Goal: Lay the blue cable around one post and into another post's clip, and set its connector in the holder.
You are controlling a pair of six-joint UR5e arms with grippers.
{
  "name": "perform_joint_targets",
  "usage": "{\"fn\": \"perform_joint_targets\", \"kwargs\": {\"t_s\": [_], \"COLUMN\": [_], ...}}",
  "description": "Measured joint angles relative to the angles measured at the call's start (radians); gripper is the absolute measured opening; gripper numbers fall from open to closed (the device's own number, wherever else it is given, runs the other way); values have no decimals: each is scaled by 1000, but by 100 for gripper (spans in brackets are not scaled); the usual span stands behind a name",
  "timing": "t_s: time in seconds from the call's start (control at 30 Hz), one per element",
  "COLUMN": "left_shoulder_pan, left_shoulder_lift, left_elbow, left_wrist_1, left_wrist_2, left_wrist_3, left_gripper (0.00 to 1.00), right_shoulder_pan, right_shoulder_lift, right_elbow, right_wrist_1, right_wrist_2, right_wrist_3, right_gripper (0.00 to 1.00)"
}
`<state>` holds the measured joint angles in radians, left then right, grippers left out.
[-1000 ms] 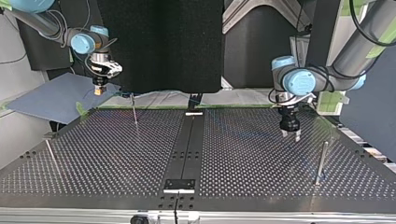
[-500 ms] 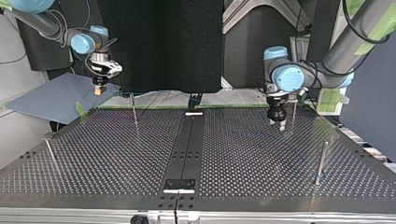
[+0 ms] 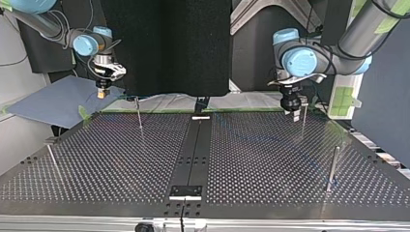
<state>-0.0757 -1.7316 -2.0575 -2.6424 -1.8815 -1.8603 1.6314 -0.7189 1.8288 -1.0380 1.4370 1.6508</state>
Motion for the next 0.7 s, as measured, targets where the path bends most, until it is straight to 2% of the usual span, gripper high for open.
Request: {"fn": "perform_joint_targets", "kwargs": {"t_s": [0.33,0.53,0.7], "left_shoulder_pan": [0,-2,-3], "left_shoulder_lift": [88,137,181], "left_elbow": [-76,-44,-2], "left_wrist_1": [-50,-98,-141], "left_wrist_2": [-21,-29,-64], "left_wrist_3": [56,104,146], "left_gripper": [98,98,98], "right_shoulder_pan": [0,0,0], "right_shoulder_lift": [0,0,0], "right_elbow": [0,0,-1], "right_wrist_1": [3,1,2], "right_wrist_2": [-4,-14,-23], "right_wrist_3": [2,6,11], "right_gripper": [0,0,0]}}
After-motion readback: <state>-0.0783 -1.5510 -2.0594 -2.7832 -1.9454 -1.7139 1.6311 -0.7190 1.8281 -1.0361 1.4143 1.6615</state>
